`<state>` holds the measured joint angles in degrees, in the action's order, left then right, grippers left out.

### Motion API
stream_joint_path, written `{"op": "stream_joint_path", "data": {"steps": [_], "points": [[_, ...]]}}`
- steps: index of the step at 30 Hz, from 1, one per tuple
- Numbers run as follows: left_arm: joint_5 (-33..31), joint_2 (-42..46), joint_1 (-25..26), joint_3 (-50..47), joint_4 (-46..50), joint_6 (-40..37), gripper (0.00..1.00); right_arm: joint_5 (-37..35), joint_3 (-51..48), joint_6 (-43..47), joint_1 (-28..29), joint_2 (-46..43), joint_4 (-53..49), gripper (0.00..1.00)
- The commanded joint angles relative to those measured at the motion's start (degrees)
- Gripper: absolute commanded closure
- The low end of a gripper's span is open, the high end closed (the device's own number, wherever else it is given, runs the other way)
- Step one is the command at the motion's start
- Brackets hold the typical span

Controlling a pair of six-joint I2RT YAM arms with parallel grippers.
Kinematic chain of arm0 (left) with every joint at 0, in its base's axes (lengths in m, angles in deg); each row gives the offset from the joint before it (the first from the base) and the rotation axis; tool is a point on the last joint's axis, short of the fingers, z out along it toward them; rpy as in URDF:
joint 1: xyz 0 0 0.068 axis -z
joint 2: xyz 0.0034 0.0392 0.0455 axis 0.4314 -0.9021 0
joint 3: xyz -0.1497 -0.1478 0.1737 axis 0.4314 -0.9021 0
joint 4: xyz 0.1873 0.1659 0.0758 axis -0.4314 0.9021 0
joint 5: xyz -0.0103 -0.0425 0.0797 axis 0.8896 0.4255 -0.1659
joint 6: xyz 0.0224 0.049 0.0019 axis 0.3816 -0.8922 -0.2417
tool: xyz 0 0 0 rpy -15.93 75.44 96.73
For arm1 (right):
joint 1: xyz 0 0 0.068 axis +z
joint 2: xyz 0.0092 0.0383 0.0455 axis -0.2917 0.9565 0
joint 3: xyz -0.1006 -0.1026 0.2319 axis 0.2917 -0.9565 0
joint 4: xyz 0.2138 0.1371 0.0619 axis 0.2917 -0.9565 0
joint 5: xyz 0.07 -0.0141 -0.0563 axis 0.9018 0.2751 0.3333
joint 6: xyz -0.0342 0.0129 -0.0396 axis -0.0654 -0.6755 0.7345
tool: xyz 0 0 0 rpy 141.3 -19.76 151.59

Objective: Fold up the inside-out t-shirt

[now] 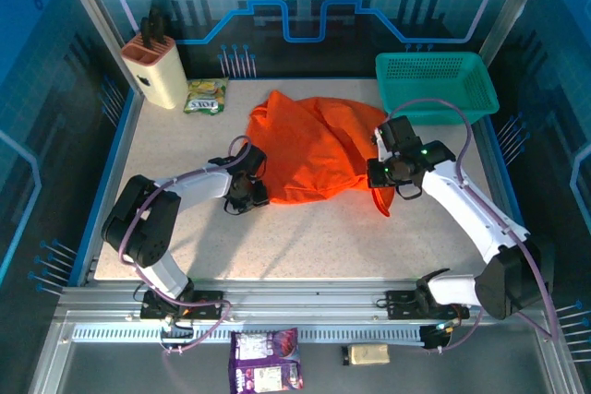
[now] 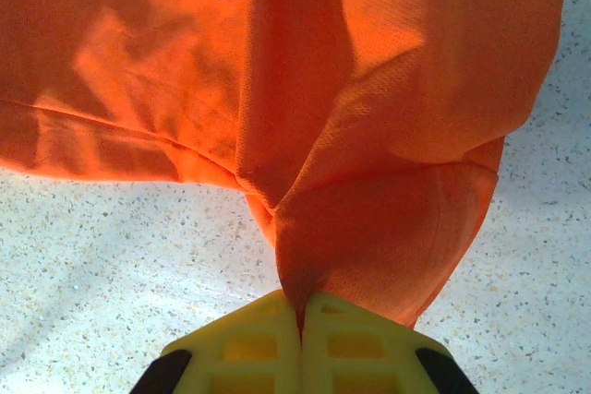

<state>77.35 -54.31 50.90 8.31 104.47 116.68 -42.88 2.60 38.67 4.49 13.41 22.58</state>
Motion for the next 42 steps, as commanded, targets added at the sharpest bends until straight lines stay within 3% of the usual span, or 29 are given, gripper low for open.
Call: {"op": "stream_joint_path", "data": {"steps": [1, 7, 12, 18, 23, 25, 27, 30, 33, 37, 42], "points": [[0.4, 0.3, 0.1, 0.5, -0.4, -0.3, 0.8, -0.4, 1.9, -0.9, 1.0, 0.4, -0.4, 1.0], [-3.2, 5.0, -1.2, 3.8, 1.4, -4.6, 1.0, -5.8, 3.2, -0.1, 0.9, -0.3, -0.9, 1.0], [-1.6, 14.3, -9.5, 10.7, 5.8, -8.5, 1.0, -12.1, 7.5, 2.3, -1.2, -0.7, -1.0, 1.0], [-1.1, 22.8, -18.6, 29.0, 11.5, -14.6, 1.0, -2.5, 11.8, 4.2, -1.4, -2.0, 8.6, 1.0], [-1.7, 24.0, -21.8, 48.5, 15.8, -20.3, 1.0, 3.9, 21.7, 4.7, -1.6, -1.1, 13.6, 1.0], [-1.3, 23.7, -22.0, 53.6, 17.4, -21.7, 1.0, 0.7, 28.0, 6.9, -1.9, -1.1, 12.5, 1.0], [0.1, 23.9, -22.0, 54.8, 17.1, -21.2, 1.0, -6.9, 37.1, 9.8, -3.1, -0.6, 9.0, 1.0], [5.1, 24.8, -22.0, 50.4, 12.9, -19.0, 1.0, -19.8, 54.1, 13.0, -6.2, 1.9, 2.2, 1.0], [7.2, 25.4, -22.0, 45.2, 9.8, -15.4, 1.0, -29.5, 63.1, 18.0, -6.2, 1.1, 4.7, 1.0], [7.1, 25.0, -22.2, 43.0, 6.8, -13.3, 1.0, -24.2, 55.3, 16.1, -6.3, -5.6, 14.9, 1.0], [4.6, 21.6, -24.6, 60.0, 9.7, -15.6, 1.0, -9.2, 39.7, 1.9, -6.3, -7.4, 18.7, 1.0]]}}
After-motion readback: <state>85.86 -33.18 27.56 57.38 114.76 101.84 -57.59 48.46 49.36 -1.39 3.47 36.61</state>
